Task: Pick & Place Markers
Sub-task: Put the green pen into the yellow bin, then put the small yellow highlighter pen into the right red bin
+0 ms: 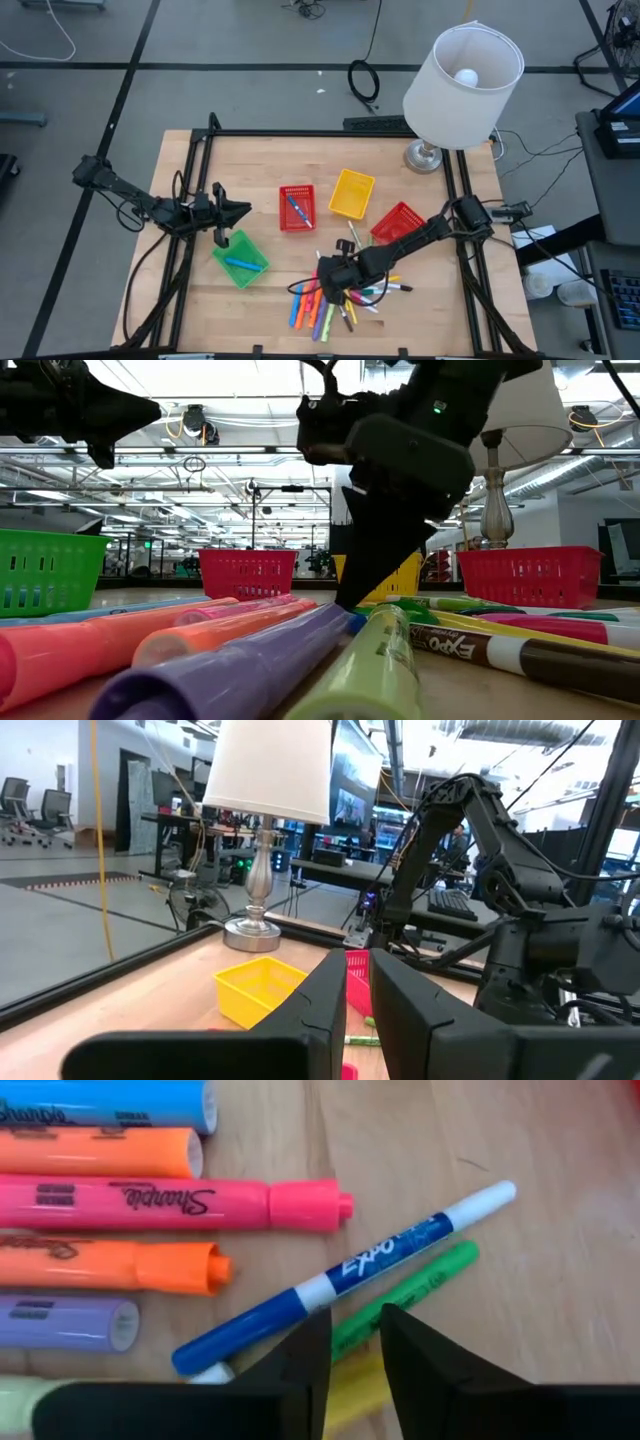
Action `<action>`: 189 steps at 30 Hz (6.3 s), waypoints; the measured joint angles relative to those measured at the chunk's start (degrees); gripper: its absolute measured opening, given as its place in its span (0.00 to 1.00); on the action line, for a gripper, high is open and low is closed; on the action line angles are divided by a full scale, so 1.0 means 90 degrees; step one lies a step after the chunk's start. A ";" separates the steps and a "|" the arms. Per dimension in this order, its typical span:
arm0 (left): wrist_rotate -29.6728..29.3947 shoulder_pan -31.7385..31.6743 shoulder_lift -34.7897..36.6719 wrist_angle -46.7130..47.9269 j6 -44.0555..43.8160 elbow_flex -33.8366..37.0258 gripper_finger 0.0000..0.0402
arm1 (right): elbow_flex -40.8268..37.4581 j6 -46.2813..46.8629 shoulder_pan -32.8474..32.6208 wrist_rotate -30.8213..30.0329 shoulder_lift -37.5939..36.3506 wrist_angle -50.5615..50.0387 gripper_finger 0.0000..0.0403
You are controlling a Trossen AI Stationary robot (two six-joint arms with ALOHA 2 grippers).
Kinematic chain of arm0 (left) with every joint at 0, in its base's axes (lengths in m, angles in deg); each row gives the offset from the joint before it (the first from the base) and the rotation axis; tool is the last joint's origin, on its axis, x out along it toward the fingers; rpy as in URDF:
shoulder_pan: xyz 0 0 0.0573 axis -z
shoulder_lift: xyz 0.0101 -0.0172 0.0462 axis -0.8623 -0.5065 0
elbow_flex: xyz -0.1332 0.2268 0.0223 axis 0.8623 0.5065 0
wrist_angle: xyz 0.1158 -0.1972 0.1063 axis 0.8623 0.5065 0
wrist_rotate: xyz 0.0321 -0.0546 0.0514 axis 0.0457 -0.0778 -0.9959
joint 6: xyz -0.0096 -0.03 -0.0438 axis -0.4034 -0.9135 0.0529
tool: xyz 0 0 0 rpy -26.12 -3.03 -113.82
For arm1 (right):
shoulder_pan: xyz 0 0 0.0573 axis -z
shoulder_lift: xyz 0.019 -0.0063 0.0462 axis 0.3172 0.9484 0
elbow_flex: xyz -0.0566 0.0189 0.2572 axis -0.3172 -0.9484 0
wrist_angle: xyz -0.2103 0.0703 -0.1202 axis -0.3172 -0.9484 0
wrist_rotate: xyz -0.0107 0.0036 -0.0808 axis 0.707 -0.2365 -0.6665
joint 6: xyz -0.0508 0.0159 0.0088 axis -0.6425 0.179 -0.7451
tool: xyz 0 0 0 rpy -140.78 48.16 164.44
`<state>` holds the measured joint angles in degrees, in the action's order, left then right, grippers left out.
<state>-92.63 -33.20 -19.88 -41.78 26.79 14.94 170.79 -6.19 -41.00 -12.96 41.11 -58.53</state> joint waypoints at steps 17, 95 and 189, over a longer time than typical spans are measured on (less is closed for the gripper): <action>0.0001 0.0000 0.0000 -0.0001 -0.0080 0.0000 0.14 | -0.0561 -0.0148 -0.0002 0.0518 -0.0023 0.0402 0.15; -0.0062 0.0002 0.0002 0.0146 0.0029 -0.0002 0.14 | -0.2045 -0.0875 0.0113 -0.1071 -0.2737 0.1081 0.08; -0.0459 0.0000 0.0000 0.1199 -0.0027 -0.0002 0.14 | -0.3958 0.3449 -0.2304 0.0835 -0.4349 -0.1589 0.12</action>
<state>-96.76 -33.20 -19.88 -30.99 26.55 14.92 135.16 24.85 -61.74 -5.45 1.97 -72.83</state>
